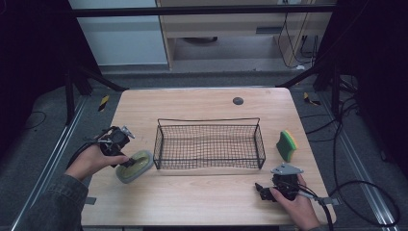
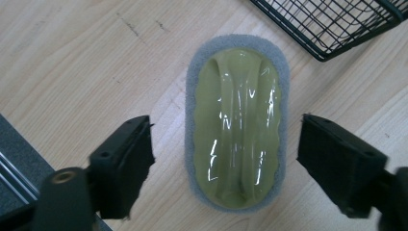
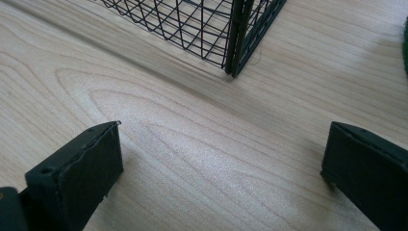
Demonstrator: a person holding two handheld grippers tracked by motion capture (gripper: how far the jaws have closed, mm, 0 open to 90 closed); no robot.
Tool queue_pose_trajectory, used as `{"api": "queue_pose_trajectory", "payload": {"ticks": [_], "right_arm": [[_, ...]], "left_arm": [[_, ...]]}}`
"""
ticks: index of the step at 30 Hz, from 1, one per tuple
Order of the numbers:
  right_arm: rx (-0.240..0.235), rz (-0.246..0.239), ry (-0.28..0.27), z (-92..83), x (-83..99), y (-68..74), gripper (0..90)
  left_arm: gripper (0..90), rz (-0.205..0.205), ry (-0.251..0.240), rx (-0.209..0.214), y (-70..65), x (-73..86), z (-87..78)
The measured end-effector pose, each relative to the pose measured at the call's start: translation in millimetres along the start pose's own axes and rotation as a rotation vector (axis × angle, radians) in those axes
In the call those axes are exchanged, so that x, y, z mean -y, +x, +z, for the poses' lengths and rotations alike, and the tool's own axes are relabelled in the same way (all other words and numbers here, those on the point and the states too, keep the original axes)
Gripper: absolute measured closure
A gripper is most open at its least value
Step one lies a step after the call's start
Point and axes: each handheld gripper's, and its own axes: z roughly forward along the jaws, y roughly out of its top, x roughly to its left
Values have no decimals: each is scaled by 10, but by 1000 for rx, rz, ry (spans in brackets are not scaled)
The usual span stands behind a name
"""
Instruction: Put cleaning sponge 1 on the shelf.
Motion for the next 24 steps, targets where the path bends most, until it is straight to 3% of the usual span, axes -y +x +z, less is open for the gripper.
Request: {"api": "queue_pose_trajectory", "payload": {"ticks": [8,15,24], "right_arm": [[0,1,0,0,0,1,7],[-1,1,-1,1,-1,0,7],[0,-7,1,1,1,-5,7]], "left_arm": [[358,33,57,19,-4,-38,124],[441,70,104,41,-26,-87,194],[527,70,135,61,8,-123,273]]}}
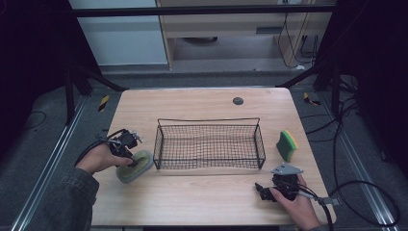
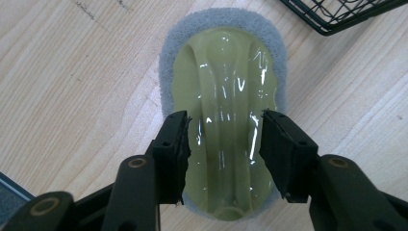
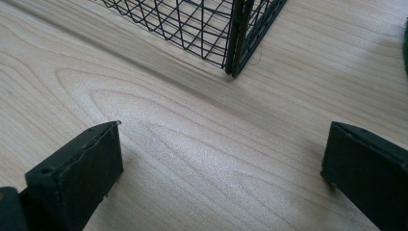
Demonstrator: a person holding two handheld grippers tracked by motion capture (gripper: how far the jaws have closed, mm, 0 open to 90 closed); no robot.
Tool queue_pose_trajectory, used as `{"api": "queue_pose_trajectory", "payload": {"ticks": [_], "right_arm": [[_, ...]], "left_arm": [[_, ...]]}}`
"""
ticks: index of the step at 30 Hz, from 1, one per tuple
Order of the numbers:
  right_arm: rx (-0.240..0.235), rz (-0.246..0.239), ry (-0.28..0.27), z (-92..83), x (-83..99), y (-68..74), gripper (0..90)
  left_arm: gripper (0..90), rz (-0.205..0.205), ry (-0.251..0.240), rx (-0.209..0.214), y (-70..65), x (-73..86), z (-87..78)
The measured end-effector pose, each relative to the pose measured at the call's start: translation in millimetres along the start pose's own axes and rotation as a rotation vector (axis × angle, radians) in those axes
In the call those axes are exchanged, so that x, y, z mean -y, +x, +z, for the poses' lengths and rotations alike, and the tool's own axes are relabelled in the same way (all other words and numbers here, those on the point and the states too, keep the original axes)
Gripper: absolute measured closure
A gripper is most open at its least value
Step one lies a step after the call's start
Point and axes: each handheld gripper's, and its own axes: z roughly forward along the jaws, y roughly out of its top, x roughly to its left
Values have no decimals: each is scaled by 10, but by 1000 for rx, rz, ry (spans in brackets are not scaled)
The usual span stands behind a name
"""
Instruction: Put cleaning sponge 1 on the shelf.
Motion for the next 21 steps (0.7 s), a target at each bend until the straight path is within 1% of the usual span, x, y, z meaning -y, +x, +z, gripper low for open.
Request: {"api": "queue_pose_trajectory", "payload": {"ticks": [3,6,8,14,18,21], "right_arm": [[0,1,0,0,0,0,7],[0,0,0,-1,0,0,7],[-1,2,1,-1,1,1,7],[-2,1,0,-1,1,0,7],[-2,2,1,-2,1,1,7],[-2,0,0,-1,2,0,7]], "left_arm": [[547,0,6,10,20,-9,24],[548,3,14,13,30,-11,46],[555,11,15,20,24,-18,51],[590,20,25,21,14,-40,68],[615,16,22,36,24,-37,89],[652,12,27,37,44,-25,88]]}}
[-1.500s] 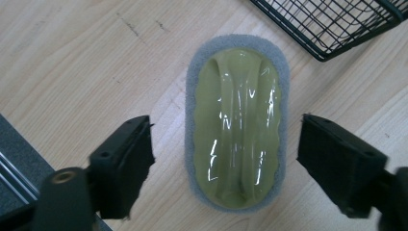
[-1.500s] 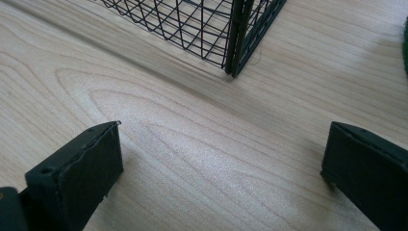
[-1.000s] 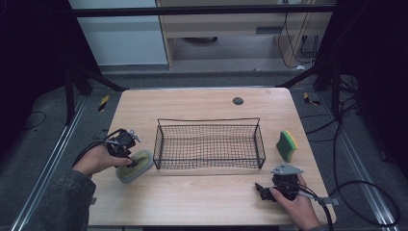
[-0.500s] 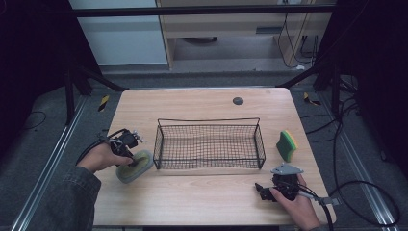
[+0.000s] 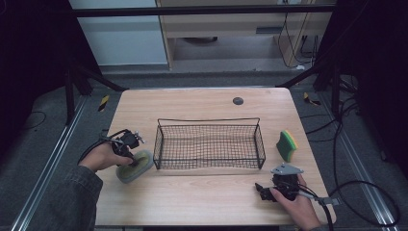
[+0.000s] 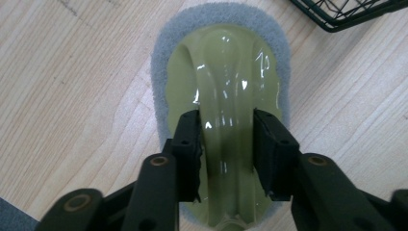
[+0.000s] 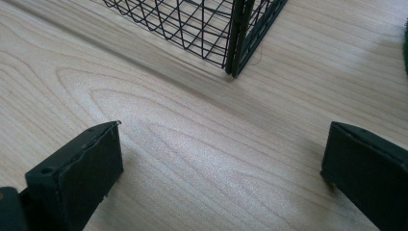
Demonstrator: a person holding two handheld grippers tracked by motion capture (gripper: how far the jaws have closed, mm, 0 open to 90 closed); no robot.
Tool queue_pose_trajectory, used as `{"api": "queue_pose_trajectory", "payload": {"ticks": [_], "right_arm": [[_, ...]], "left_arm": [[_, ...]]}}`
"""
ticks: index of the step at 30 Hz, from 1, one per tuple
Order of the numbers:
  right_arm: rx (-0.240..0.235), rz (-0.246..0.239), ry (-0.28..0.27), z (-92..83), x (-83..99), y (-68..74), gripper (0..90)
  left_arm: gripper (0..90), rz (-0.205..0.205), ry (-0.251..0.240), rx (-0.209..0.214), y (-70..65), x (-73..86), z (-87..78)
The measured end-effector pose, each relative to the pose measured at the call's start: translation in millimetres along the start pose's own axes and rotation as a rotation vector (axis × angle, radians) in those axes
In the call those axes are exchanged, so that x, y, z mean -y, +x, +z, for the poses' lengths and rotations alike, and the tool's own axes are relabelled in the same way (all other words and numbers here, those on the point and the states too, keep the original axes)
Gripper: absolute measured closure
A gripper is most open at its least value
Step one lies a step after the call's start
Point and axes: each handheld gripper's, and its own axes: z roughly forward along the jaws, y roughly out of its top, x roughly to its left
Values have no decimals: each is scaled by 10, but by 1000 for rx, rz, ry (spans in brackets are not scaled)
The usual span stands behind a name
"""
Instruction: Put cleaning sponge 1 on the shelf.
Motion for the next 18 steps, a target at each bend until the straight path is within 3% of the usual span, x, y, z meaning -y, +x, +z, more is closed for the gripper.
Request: {"api": "queue_pose_trajectory", "payload": {"ticks": [8,18], "right_arm": [[0,-2,0,-1,1,-2,7],[-2,3,-1,-1,0,1,8]], "left_arm": [[706,5,-14,-11,0,41,-36],[706,44,-124,-81,-65,158,-355]]}}
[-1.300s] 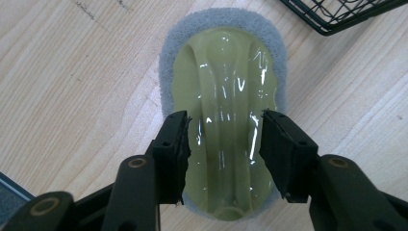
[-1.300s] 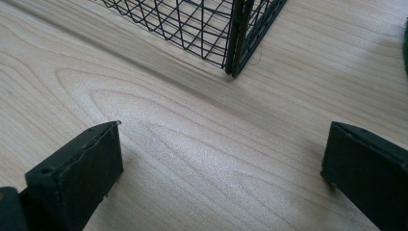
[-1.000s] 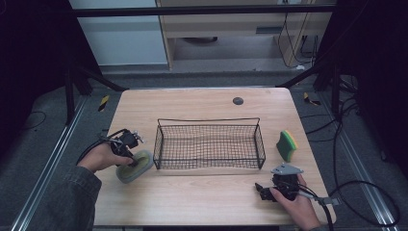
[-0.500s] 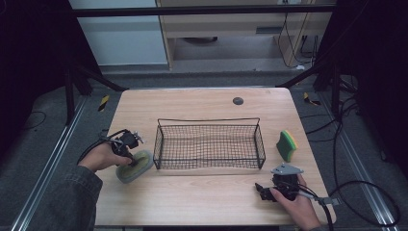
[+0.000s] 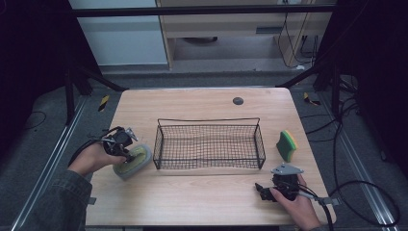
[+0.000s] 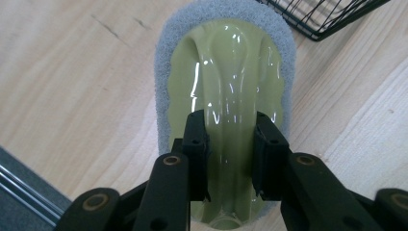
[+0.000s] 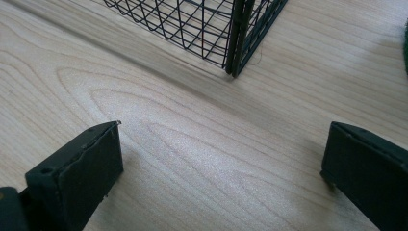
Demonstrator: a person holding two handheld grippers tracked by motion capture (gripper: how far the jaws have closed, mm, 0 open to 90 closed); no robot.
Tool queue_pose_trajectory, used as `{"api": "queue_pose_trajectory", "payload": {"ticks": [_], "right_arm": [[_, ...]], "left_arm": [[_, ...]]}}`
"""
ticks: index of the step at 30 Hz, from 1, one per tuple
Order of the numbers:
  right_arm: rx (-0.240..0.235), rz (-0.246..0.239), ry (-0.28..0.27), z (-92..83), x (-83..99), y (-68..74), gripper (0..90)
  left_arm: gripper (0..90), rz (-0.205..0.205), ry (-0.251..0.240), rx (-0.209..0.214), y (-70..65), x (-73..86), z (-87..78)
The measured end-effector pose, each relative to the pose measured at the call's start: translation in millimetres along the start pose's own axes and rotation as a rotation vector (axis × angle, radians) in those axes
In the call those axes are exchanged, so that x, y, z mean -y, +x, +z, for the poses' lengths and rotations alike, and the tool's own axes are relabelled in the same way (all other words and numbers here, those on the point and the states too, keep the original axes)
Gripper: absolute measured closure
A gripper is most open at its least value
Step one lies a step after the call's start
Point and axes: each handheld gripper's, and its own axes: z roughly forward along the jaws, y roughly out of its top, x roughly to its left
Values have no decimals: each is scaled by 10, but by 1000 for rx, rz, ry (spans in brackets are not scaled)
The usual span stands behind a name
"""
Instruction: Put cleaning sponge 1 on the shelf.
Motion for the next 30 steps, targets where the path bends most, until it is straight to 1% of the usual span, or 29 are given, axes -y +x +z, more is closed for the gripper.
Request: {"api": "queue_pose_trajectory", "payload": {"ticks": [2,5,6,8,10,13,14,21,27,30], "right_arm": [[0,0,0,0,0,0,8],[0,0,0,0,0,0,8],[0,0,0,0,0,0,8],[0,0,0,0,0,0,7],[0,1,1,-1,0,0,7],[0,0,0,0,0,0,8],[-1,1,-1,1,-1,0,8],[-1,1,-1,1,-1,0,7],[-1,2,-1,1,-1,1,7],[-1,2,0,1,-1,1,8]], "left_arm": [[706,20,-19,-20,-11,16,-83],[705,37,-47,-50,-25,36,-207],[706,37,-47,-50,-25,36,-207],[706,46,-71,-57,-30,51,-279],[706,53,-80,-62,-32,52,-315],[706,57,-98,-70,-37,37,-355],[706,61,-100,-68,-41,25,-367],[706,88,-114,-93,-75,-67,-427],[706,106,-124,-99,-100,-134,-468],[706,107,-130,-98,-101,-152,-478]]}}
